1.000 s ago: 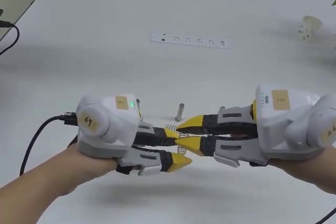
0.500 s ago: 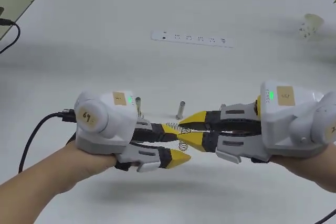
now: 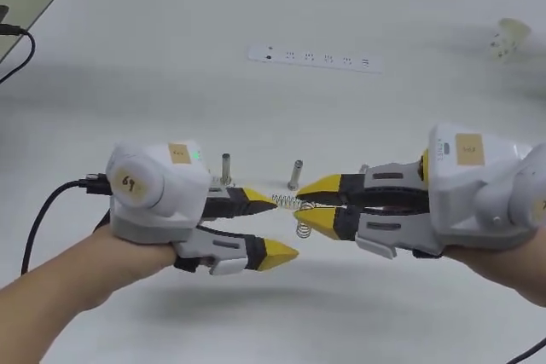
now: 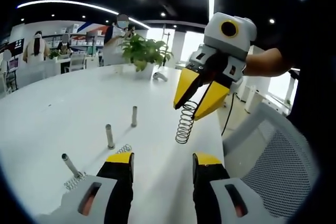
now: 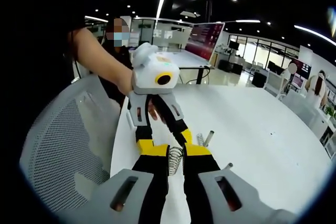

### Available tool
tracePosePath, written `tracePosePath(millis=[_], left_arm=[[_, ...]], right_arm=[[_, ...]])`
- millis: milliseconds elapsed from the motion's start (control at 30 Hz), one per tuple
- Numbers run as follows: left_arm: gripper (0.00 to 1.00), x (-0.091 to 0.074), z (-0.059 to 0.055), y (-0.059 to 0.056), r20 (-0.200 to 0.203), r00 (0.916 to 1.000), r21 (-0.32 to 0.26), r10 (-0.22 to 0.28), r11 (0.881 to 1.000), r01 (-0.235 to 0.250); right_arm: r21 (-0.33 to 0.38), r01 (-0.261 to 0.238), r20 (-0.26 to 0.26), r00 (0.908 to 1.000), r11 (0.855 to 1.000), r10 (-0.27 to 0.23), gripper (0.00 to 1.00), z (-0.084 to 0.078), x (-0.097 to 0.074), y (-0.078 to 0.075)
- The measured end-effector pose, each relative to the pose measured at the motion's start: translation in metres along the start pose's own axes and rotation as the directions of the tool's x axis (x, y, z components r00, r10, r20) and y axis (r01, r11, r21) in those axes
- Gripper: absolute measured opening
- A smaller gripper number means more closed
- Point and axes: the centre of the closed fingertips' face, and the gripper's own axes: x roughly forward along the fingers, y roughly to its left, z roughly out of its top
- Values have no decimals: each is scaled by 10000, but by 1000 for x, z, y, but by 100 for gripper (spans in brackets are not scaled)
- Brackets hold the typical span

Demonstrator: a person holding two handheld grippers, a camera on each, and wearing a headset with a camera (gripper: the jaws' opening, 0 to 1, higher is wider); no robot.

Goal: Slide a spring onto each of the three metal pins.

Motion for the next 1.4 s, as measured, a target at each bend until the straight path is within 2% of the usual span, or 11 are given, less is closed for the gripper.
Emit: tracePosePath(millis=[100,233,300,433,633,800,967,1133,1400], left_arm=[[45,-6,-3,6,-30,9998,-59,208,9998,-208],[52,-18,-9,18,-75,9970,164,769,9969,-767],[55,-24,-12,22,-88,9957,55,922,9957,-922],[66,-34,-13,30,115,9898,-4,1418,9899,-1418],[78,-46,-16,36,247,9844,-184,1744,9846,-1740],[89,-55,-18,43,360,9755,-408,2170,9757,-2155],[98,-60,-20,45,367,9718,-422,2329,9720,-2313],[98,-68,-27,45,176,9710,-307,2382,9709,-2376],[98,-81,-27,52,223,9609,-447,2760,9605,-2748]], right_arm=[[21,40,-14,10000,10000,-40,7,-1,0,-1],[49,144,-37,9999,9999,-144,7,-3,-2,-5],[59,218,-63,9997,9997,-218,7,-4,-2,-7],[34,259,-86,9996,9997,-259,7,-4,-2,-8],[92,443,-101,9990,9990,-442,7,-6,-5,-13],[185,642,-157,9978,9978,-639,7,-10,-8,-18],[198,789,-227,9967,9967,-784,7,-13,-11,-22],[276,1015,-284,9945,9945,-1007,7,-18,-15,-28],[422,1393,-378,9897,9893,-1378,7,-26,-22,-36]])
